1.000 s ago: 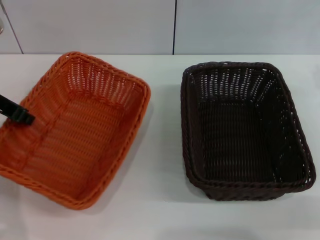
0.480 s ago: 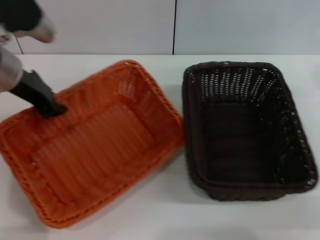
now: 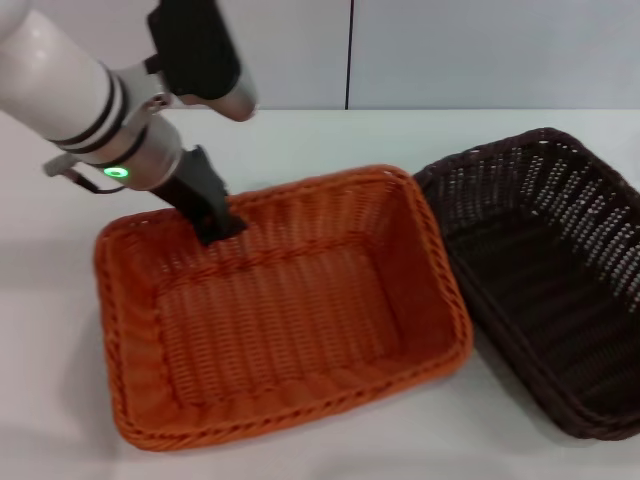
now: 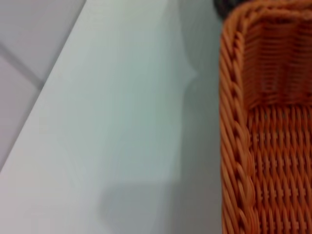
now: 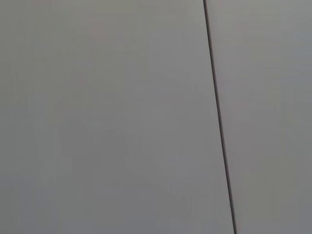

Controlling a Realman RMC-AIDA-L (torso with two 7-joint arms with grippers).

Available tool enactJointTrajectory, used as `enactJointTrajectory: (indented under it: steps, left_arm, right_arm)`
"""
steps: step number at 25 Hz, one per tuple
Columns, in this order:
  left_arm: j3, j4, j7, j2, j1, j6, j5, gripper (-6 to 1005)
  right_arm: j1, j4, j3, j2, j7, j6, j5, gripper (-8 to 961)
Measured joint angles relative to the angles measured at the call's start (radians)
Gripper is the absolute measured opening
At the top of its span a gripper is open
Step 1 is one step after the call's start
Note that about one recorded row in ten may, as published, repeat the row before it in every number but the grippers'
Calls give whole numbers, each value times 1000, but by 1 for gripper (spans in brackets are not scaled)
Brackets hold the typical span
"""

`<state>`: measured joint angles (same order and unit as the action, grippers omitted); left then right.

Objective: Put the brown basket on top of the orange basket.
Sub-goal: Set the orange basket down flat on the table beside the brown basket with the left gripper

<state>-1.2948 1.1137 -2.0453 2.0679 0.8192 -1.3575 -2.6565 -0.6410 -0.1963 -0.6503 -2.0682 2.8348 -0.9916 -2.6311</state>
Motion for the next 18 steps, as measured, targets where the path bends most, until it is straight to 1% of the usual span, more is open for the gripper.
enactJointTrajectory:
  steps: [5,15,18]
  left_arm:
    - [-51,-5,4,0,11,21,76,226]
    - [-58,-7,2,1,9,39,144,237]
    - [-59,-1,-4,1,7,33,145,350]
  right_arm:
    - [4,1,0,-1,0,0,-1,665]
    - [2,1,0,-1,0,3,-1,665]
    - [-1,-2,0,0,0,4,-1,665]
